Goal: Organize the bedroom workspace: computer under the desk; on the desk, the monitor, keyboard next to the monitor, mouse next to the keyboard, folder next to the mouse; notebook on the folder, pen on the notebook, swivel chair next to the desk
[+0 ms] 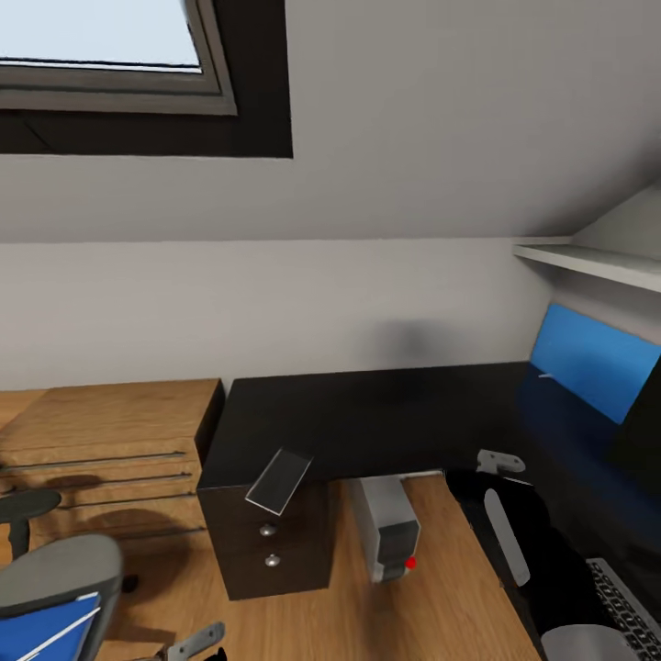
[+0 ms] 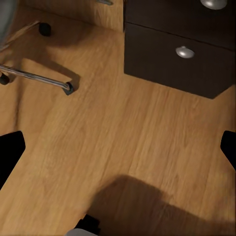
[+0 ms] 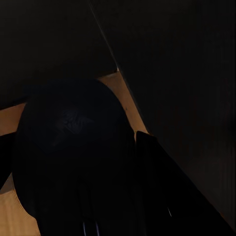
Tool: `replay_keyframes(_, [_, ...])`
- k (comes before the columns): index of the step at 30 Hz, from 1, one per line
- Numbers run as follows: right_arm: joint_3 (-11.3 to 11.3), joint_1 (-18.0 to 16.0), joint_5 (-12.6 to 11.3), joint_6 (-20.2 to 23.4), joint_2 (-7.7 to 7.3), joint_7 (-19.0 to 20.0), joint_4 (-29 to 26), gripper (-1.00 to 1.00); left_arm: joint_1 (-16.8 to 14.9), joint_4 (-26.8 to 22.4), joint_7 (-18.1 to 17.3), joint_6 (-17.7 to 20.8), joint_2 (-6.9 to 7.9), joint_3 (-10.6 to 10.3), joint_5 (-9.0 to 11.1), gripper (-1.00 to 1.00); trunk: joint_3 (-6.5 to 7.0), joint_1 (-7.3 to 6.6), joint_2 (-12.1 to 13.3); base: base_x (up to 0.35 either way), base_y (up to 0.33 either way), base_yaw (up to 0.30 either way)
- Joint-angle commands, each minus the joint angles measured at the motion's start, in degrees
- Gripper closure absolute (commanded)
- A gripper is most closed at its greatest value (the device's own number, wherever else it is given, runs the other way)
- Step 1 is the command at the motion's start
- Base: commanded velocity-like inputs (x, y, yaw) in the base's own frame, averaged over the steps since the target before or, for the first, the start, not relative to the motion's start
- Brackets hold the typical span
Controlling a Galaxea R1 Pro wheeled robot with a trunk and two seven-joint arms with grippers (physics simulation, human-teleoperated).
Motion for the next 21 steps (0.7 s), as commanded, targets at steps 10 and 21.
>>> replay_keyframes(10, [0.0,0.0,-0.7,-0.6,-0.01,-0.7,0.1,1.0,-0.1,-0.1,0.5,0.3,0.08,-0.1,0.1,-1.0,0.41,0.02,-0.1,0.0,0.0,-0.254])
replay_keyframes(21, [0.1,0.0,-0.7,-1.3,-0.09,-0.7,0.1,1.0,-0.1,-0.1,0.5,0.2,0.1,-0.1,0.1,-1.0,0.9,0.02,-0.1,0.0,0.0,-0.216])
